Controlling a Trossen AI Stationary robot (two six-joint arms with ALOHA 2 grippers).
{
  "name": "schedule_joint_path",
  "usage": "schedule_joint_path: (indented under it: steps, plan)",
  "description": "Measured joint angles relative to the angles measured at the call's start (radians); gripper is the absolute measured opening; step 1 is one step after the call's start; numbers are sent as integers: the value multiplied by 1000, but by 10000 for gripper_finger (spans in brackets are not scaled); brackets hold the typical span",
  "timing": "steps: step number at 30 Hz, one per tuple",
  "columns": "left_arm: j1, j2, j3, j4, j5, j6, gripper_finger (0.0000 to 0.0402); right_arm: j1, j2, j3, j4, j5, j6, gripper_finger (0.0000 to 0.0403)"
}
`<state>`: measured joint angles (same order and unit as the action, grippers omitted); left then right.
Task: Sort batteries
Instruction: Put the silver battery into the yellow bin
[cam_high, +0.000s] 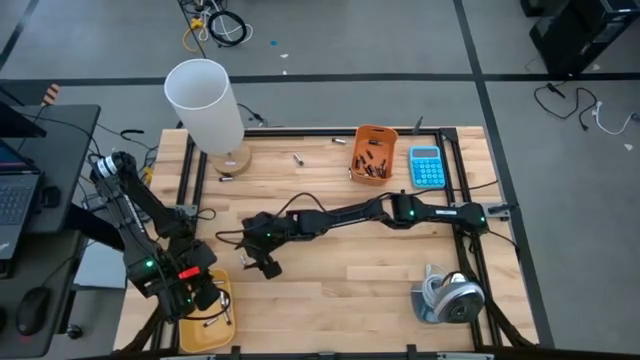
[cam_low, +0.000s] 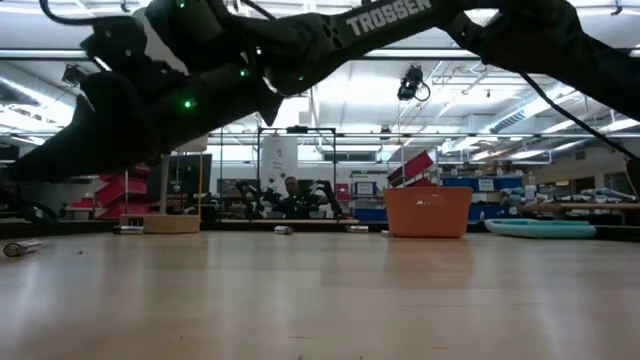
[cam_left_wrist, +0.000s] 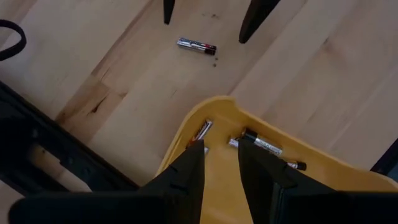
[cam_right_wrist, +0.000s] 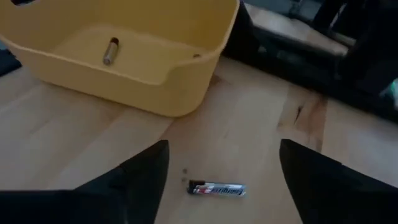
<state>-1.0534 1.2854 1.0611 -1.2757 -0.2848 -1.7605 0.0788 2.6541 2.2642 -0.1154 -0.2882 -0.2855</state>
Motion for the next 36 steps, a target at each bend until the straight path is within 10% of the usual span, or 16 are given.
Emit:
schedule_joint_path:
  steps: [36]
  plan:
    - [0,0,-1,-2,-37,-27,99,6,95,-30,145,61,57,319]
